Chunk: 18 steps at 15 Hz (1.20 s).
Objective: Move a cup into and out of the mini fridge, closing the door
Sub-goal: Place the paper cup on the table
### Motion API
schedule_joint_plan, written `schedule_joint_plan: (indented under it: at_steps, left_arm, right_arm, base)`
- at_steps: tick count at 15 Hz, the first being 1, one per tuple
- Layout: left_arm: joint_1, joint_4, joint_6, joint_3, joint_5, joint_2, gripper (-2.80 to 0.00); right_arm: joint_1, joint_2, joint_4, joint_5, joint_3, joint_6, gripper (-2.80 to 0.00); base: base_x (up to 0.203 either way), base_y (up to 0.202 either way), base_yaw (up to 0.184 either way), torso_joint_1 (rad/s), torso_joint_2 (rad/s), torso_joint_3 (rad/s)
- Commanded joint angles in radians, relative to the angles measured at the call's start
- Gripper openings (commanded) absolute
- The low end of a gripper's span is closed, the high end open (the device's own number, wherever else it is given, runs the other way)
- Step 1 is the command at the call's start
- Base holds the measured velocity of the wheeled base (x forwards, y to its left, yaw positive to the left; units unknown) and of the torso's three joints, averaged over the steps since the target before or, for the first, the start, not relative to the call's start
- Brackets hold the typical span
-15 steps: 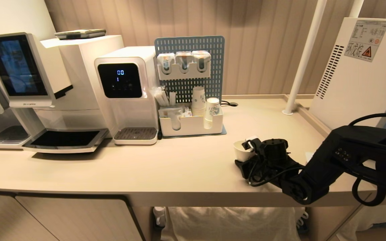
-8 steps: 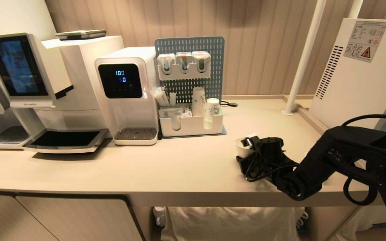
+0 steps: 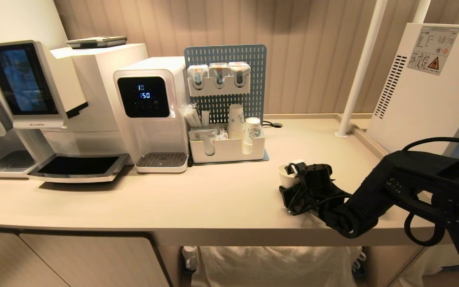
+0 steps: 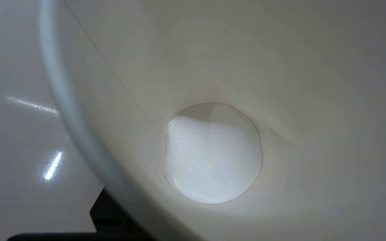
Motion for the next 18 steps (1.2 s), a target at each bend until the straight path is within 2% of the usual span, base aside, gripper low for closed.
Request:
schedule_joint_plan:
  at_steps: [1, 2, 3, 11, 18]
  left_arm:
    - [0.000, -0.001, -0.001, 0.000, 0.000, 0.000, -2.80]
    - [0.000, -0.001, -0.001, 0.000, 0.000, 0.000, -2.80]
    - [0.000, -0.001, -0.001, 0.000, 0.000, 0.001, -2.80]
    - [0.000, -0.001, -0.001, 0.000, 0.000, 0.000, -2.80]
    - [0.000, -0.001, -0.001, 0.000, 0.000, 0.000, -2.80]
  right_arm:
    - [0.004, 0.027, 0.013, -0.005, -0.005, 0.000, -2.80]
    - [0.004, 0.027, 0.019, -0.005, -0.006, -0.001, -2.80]
    - [0.004, 0.027, 0.022, -0.005, -0.006, -0.001, 0.00]
    - [0.003, 0.012, 0.020, -0.004, 0.013, 0.023, 0.00]
    - [0.003, -0.046, 0.013, 0.028, 0.098, 0.033, 0.00]
  base:
    - [0.000, 0.000, 0.000, 0.000, 0.00, 0.000]
    - [0.000, 0.000, 0.000, 0.000, 0.00, 0.000]
    - [0.000, 0.000, 0.000, 0.000, 0.00, 0.000]
    - [0.000, 0.000, 0.000, 0.000, 0.00, 0.000]
    - [0.000, 0.000, 0.000, 0.000, 0.00, 0.000]
